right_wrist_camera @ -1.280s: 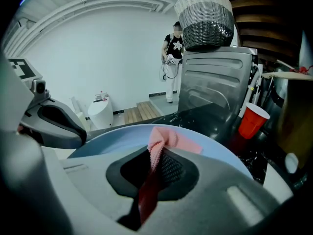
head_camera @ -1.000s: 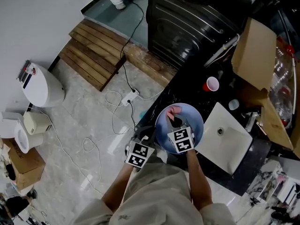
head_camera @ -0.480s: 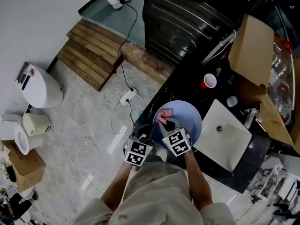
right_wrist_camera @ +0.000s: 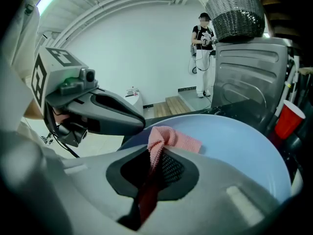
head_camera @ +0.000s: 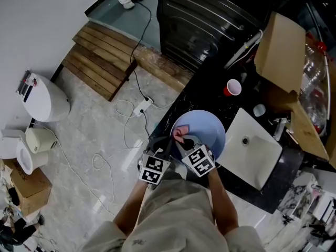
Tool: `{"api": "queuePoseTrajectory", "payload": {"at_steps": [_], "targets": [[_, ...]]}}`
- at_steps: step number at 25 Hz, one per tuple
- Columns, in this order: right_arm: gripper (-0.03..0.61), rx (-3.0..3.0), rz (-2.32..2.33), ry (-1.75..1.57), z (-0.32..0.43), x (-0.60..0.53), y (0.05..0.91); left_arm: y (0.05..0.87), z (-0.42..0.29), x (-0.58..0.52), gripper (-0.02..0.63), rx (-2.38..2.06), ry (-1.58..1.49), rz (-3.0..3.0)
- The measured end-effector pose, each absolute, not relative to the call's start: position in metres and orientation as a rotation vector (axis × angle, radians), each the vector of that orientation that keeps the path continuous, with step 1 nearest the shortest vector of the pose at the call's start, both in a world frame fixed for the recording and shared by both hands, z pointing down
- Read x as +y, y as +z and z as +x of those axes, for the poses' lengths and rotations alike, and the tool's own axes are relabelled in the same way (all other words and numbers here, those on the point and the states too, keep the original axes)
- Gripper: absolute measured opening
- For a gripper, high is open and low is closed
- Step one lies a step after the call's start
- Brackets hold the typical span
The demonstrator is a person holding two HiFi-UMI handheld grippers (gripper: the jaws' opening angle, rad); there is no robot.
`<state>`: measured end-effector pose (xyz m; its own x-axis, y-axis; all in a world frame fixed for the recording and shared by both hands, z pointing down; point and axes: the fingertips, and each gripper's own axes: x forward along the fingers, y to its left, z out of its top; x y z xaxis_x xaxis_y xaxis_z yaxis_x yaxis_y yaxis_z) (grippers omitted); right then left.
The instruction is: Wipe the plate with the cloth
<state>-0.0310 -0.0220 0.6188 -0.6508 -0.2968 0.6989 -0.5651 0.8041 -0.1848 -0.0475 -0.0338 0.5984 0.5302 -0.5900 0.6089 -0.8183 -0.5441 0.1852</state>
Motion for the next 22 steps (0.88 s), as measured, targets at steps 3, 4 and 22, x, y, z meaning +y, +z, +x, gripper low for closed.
{"api": "queuePoseTrajectory", "payload": {"at_steps": [3, 4, 22], "targets": [[0.021, -2.302, 0.599, 0.519, -0.027, -0.015, 0.626, 0.599, -0.047, -0.034, 0.005, -1.140, 0.679, 2.323], [0.021, -2.301, 0.590, 0.528, -0.026, -0.013, 0.627, 0.599, -0.047, -0.034, 0.005, -1.137, 0.680, 2.324], [0.021, -2.267, 0.352, 0.574, -0.024, 0.021, 0.626, 0.607, -0.045, -0.044, 0.121, -1.129, 0.703, 2.289]]}}
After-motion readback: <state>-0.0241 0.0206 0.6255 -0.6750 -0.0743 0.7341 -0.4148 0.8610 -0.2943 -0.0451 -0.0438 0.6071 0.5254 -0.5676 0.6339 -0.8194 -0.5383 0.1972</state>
